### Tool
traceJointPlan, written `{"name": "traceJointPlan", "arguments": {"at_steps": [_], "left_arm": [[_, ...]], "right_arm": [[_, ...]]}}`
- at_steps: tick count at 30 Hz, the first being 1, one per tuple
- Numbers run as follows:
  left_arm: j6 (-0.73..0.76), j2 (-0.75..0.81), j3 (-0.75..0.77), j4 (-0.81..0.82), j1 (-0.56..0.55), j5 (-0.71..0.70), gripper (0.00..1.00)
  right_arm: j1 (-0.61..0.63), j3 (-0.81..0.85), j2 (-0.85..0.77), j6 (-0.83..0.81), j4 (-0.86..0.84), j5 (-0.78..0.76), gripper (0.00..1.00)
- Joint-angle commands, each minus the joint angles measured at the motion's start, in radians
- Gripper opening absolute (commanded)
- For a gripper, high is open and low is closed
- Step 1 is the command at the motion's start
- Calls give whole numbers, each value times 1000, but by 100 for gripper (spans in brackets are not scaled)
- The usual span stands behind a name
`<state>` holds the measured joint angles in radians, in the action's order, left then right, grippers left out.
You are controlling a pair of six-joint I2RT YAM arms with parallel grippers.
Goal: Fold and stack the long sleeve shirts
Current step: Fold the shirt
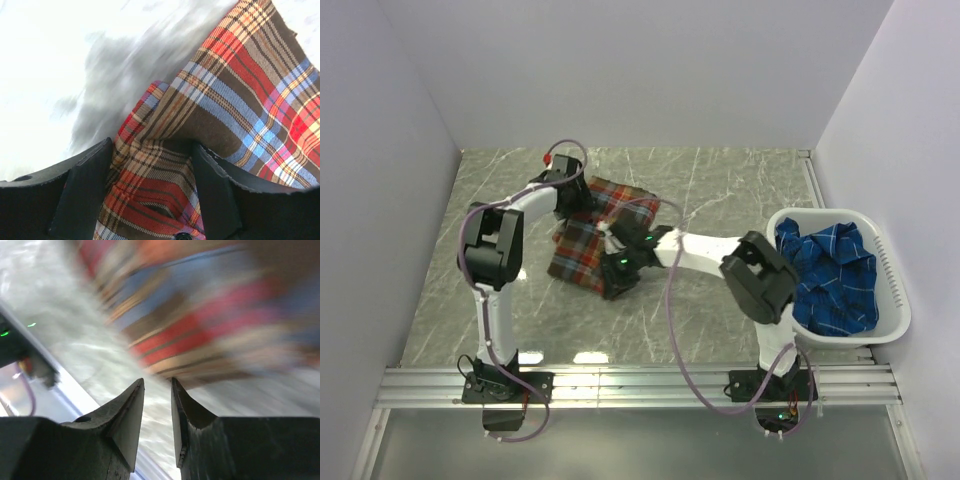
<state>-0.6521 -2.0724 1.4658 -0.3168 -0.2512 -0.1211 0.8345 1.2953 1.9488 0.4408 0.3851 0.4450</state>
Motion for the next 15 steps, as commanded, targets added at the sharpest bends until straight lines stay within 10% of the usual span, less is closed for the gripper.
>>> {"name": "traceJointPlan", "arguments": {"at_steps": [1,15], "left_arm": [[166,-67,126,34,1,75,72],[-174,511,-257,44,107,-41,91]], "right_arm": [[107,189,74,24,-6,77,37],[-205,78,-145,-94,-15,-216,58]]}}
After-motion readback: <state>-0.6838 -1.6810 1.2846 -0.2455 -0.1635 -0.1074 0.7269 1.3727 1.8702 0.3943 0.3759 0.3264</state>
